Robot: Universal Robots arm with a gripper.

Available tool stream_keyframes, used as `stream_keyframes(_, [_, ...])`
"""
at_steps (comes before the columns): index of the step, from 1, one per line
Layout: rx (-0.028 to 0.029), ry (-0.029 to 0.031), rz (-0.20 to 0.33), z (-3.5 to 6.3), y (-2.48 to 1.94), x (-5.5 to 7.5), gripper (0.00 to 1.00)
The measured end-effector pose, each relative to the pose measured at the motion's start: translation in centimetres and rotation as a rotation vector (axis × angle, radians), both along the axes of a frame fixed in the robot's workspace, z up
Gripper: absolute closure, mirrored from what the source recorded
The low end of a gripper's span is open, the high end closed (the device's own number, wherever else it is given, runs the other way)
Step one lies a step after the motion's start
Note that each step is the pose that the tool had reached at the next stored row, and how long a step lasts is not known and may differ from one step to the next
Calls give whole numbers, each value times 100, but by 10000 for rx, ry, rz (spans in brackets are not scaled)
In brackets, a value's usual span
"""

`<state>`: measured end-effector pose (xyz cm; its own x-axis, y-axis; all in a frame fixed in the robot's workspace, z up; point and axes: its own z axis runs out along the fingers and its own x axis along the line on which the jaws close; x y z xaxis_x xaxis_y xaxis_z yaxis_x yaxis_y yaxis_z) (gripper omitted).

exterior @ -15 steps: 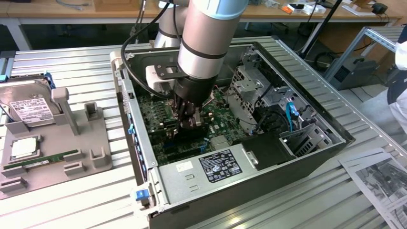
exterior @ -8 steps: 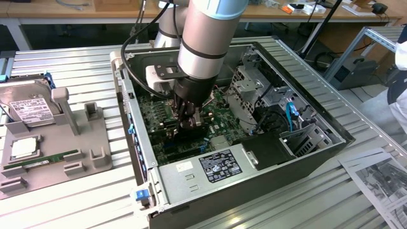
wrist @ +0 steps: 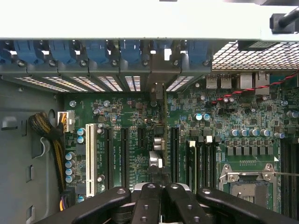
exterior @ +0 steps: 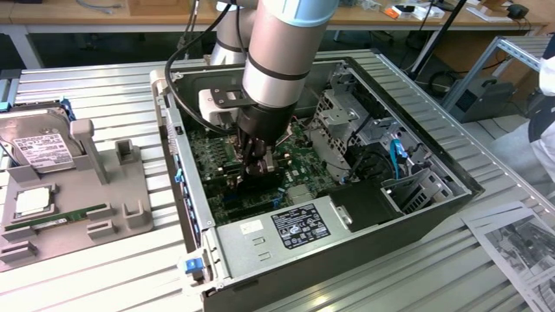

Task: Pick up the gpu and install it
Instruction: 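Press down on the gpu until it lock into place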

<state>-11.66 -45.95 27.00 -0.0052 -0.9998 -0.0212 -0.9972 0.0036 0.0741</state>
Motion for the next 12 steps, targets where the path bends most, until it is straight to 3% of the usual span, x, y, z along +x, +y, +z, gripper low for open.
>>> stream_keyframes(5, [-1, 1, -1, 2, 0, 0, 89])
stream_keyframes(8, [-3, -11, 0, 85, 0, 0, 89])
stream_keyframes(12, [-2, -17, 0, 115, 0, 0, 89])
